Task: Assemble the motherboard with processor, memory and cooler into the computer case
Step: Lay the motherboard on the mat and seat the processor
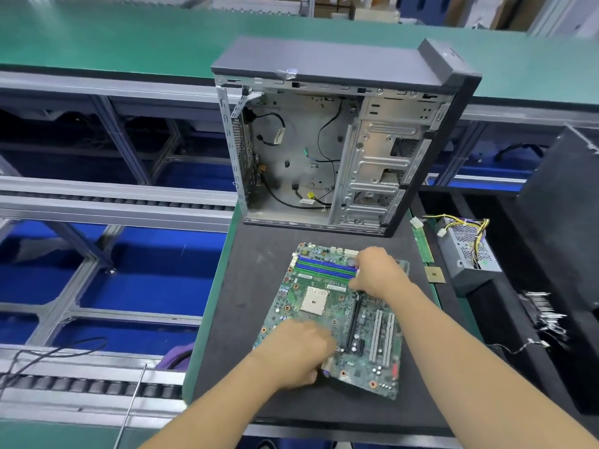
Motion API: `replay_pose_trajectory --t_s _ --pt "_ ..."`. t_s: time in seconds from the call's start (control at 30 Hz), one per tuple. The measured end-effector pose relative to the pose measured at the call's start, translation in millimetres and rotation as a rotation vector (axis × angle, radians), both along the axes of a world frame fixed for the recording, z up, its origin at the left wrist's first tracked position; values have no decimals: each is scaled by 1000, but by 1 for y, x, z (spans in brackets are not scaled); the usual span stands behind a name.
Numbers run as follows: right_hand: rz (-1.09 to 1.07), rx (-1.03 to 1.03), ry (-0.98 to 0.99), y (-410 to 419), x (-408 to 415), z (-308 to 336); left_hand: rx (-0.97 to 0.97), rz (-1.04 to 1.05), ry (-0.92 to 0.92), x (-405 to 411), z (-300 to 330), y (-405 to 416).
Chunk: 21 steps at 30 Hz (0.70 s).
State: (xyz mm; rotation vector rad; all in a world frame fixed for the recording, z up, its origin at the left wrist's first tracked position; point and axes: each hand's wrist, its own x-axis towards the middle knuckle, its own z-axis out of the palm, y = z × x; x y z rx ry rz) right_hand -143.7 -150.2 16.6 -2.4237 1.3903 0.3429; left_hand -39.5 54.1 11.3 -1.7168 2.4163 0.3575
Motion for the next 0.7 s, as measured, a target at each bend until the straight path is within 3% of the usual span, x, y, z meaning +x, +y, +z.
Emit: replay_pose_trajectory --t_s 0.13,0.37,0.53,0.63,0.7 --pt "120 -38 -8 -12 9 -1 -29 71 -51 -32 -1 -12" --pt "68 -2 -103 -26 -17 -38 8 62 -89 -59 -14 -35" --pt "45 13 -250 -24 -22 -47 -5 39 154 -39 -21 -44" --pt "31 -43 -263 -23 -31 -49 -113 253 244 -6 -20 -61" --pt "36 -67 -248 -23 -36 -51 -239 405 162 19 -21 -77"
